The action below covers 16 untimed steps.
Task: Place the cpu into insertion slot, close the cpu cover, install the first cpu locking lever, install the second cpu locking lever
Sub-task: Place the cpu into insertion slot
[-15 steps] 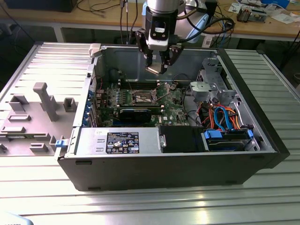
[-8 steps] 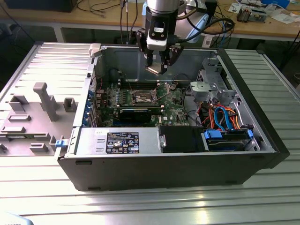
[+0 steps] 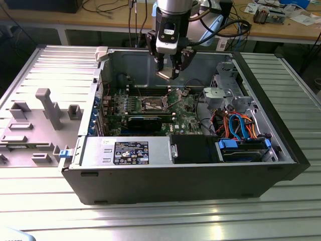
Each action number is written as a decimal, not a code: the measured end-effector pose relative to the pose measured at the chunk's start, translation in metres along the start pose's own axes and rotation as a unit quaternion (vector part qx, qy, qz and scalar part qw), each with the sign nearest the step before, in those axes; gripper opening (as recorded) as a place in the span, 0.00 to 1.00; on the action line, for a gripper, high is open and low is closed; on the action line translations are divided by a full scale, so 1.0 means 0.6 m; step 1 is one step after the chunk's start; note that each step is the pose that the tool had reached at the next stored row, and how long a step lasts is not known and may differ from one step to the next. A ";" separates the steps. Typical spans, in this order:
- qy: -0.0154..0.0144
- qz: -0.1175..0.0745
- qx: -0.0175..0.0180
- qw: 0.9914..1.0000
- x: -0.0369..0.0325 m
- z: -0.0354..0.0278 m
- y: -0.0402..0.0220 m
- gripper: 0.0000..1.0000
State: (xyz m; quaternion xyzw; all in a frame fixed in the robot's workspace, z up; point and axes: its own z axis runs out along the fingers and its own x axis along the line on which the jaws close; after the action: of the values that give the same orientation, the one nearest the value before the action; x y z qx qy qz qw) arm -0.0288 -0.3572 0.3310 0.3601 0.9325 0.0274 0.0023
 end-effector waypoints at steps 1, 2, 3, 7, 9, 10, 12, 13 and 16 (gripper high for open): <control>0.000 0.002 0.000 1.000 0.000 0.000 0.000 0.54; 0.000 0.003 0.000 1.000 0.000 0.000 0.000 0.54; 0.000 0.005 0.000 1.000 0.000 0.000 0.000 0.54; -0.001 0.013 0.000 1.000 0.000 0.000 0.000 0.54; -0.001 0.017 0.000 1.000 0.000 0.000 0.000 0.54; -0.001 0.019 0.000 1.000 0.000 0.000 0.000 0.54; -0.001 0.023 0.000 1.000 0.000 0.000 0.000 0.54; -0.002 0.026 0.000 1.000 0.000 0.000 0.000 0.54; -0.002 0.031 0.000 1.000 0.000 0.000 0.000 0.54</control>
State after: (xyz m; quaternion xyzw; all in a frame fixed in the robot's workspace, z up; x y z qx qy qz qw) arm -0.0288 -0.3572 0.3310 0.3889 0.9209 0.0270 0.0033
